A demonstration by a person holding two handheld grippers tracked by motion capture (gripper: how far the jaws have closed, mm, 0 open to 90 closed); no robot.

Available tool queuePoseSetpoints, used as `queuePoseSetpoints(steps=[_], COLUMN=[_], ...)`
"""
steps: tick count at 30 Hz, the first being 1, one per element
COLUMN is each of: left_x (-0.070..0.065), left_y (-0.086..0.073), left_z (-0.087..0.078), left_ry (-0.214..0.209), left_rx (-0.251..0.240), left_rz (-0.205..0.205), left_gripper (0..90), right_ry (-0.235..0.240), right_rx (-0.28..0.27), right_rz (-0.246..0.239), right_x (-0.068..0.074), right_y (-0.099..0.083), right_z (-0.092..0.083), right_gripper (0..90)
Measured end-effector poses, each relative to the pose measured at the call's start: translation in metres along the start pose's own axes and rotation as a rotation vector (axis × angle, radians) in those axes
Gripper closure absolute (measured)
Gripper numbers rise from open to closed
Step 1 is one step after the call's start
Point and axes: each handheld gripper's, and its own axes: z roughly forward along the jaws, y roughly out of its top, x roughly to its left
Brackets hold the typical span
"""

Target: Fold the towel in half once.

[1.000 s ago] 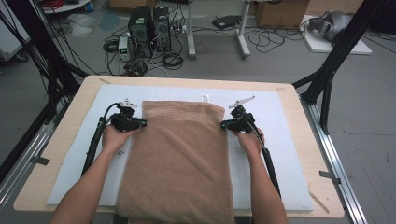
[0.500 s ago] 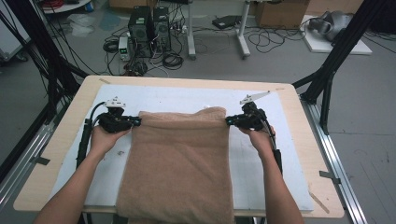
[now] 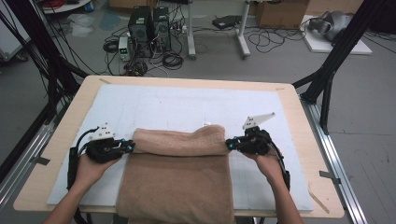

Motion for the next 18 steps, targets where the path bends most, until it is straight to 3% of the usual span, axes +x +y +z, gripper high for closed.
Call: queuePoseSetpoints(steps=[5,9,13,15,18], left_x=[-0.001,0.003,0.006,0.008,0.011], left_y=[-0.024,-0.029,-0.016,-0.004,0.011], left_z=[-0.003,-0.006,-0.012,-0.011,-0.005], left_ry=[-0.004,-0.007,-0.015,-0.018,-0.012], left_rx=[0.018,0.020,-0.011,-0.013,-0.010], left_rz=[-0.035,-0.057,-0.059,-0.064,-0.050], left_gripper=[81.8,77.2,68.4,64.4,61.2], right_ry=[0.016,0.019,0.025,0.020,-0.018], right_rx=[0.024,0.043,-0.010,-0.037,-0.032], right_rz=[0.038,0.053,0.074,0.076,0.064], right_x=[0.006,0.005,0.001,-0.002,-0.006], right_y=[-0.029,-0.037,-0.030,-0.023,-0.010], right_z=[0.011,0.018,0.010,0.006,0.005], right_gripper=[82.8,77.0,61.6,59.9,55.9])
